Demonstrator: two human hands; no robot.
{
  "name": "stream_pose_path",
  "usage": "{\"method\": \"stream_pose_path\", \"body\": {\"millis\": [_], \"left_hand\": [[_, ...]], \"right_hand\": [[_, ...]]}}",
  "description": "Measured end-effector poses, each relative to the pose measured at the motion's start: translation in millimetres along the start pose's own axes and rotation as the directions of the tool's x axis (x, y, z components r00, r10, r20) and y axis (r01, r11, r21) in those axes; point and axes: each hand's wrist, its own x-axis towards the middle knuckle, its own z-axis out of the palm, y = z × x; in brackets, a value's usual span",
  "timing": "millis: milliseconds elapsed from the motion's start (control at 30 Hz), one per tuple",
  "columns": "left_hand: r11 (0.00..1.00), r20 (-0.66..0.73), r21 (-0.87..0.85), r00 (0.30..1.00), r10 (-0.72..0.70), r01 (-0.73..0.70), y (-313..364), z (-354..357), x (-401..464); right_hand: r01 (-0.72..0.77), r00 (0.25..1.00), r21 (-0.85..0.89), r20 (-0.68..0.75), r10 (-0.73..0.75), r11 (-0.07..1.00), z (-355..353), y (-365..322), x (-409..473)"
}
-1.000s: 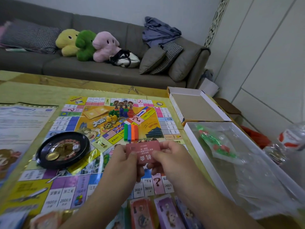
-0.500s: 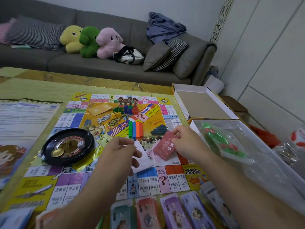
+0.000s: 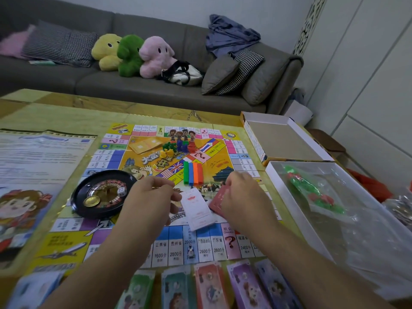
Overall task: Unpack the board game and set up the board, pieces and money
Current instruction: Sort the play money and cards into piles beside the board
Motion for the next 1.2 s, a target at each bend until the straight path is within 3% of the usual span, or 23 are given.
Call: {"method": "stream_pose_path", "body": {"millis": [67,167,367,900,1200], "left_hand": [[1.0,-0.025,-0.003,1.0,0.0,0.0,0,-7,1],[1.0,-0.049,-0.019,0.999,0.007,-0.008,2,-15,1],[1.0,-0.065,-0.012,0.998,0.005,-0.006,5,-25,0],[1.0,-0.047,-0.03,0.999,-0.002,0.001,10,-40,0],[0.995,0.017,0.098,1.0,-0.005,0.004,1,-36,-2]], "right_hand": [[0.005,0.999,0.053,0.045,-0.008,0.999,3,-17,-4],[0.03,0.989,-0.051,0.143,-0.022,0.998,11,-39,-9],[0.031,0.989,-0.141,0.148,-0.01,0.99,27,-63,-15],[-0.13,0.956,0.014,0.267,0.121,0.991,14,-86,-23],[-0.14,0.962,0.111,0.25,0.109,0.984,21,-82,-22]]}}
